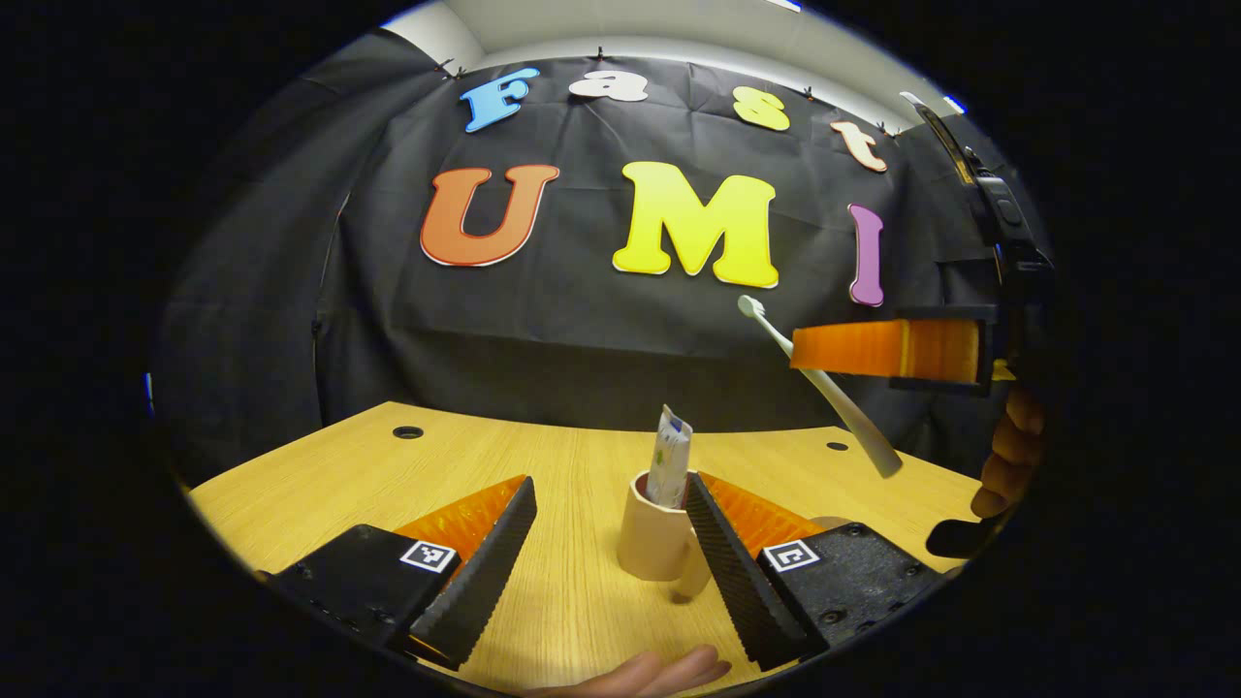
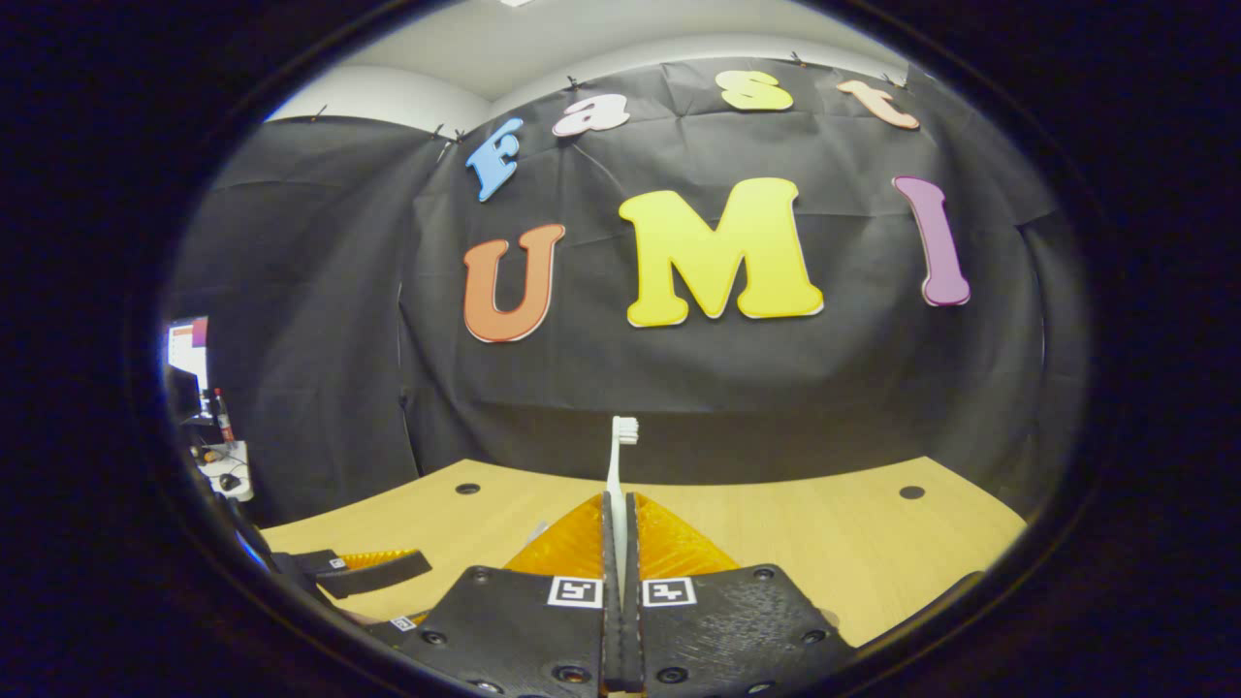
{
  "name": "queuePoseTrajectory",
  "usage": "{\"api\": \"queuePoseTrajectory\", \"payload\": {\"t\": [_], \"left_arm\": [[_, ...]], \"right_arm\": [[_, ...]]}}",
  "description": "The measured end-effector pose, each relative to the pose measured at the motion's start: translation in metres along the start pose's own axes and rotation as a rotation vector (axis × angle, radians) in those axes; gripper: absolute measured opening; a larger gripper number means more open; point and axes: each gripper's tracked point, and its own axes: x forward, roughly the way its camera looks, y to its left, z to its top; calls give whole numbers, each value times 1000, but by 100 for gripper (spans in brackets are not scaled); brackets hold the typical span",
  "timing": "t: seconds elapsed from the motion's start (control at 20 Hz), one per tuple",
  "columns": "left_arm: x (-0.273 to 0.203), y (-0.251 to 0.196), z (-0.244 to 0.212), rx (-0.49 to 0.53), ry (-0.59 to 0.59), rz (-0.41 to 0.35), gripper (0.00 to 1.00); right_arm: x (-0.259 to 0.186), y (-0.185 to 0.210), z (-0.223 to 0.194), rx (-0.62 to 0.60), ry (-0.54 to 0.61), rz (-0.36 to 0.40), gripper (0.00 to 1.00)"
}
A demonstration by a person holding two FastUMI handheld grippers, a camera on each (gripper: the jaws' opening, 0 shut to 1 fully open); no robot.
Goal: Put the toothbrush and toothpaste on the desktop into the cup, then pick up the cup and place it on the coaster on the desktop.
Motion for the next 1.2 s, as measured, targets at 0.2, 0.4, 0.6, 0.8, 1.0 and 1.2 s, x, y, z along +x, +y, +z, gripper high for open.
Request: {"api": "queuePoseTrajectory", "payload": {"t": [0.2, 0.4, 0.6, 0.8, 1.0, 1.2], "left_arm": [[-1, 9, 1, -30, -6, 27, 98], [-1, 7, -6, -100, 40, -14, 98], [-3, 4, -1, -107, 22, -18, 97], [-1, 5, -7, -104, 42, -20, 98], [-1, 4, -6, -107, 39, -22, 98], [0, 7, -10, -104, 51, -13, 98]], "right_arm": [[34, 15, 10, -3, -75, -7, 0], [52, 22, 1, -11, -67, 6, 0], [58, 22, -10, 27, -34, 18, 1], [56, 23, -15, 43, -16, 36, 0], [53, 22, -16, 53, -12, 45, 0], [52, 22, -17, 37, -12, 46, 2]]}}
